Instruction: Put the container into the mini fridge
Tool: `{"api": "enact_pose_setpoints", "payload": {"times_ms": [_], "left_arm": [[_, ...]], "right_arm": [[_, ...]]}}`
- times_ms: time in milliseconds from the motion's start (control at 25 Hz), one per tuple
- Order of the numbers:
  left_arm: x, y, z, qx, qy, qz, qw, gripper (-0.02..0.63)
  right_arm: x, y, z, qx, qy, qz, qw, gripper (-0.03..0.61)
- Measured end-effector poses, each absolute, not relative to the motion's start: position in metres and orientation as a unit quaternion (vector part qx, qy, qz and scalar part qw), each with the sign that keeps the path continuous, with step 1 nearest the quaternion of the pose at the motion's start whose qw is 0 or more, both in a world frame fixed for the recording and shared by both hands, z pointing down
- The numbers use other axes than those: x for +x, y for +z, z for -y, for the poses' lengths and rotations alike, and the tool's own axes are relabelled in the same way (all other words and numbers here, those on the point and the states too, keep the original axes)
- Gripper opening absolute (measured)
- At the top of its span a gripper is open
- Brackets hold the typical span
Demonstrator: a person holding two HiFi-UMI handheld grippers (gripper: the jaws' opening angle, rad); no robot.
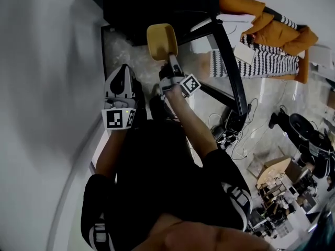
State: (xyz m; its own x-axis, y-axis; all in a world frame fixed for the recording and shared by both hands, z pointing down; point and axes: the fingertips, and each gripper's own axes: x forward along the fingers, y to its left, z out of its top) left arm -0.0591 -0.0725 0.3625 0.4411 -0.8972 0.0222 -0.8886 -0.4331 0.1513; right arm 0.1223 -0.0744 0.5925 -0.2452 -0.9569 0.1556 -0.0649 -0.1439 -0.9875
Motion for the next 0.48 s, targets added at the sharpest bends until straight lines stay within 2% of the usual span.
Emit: {"api": "enact_pose_setpoints", "payload": {"times_ms": [480], "left_arm": [[-0.066, 0.421, 0.104, 0.83, -0.039, 0.55, 0.084, 0.005]], "right_arm": [[0.114, 0.684, 0.12, -0.49, -0.584, -0.53, 0.371, 0.219]]}}
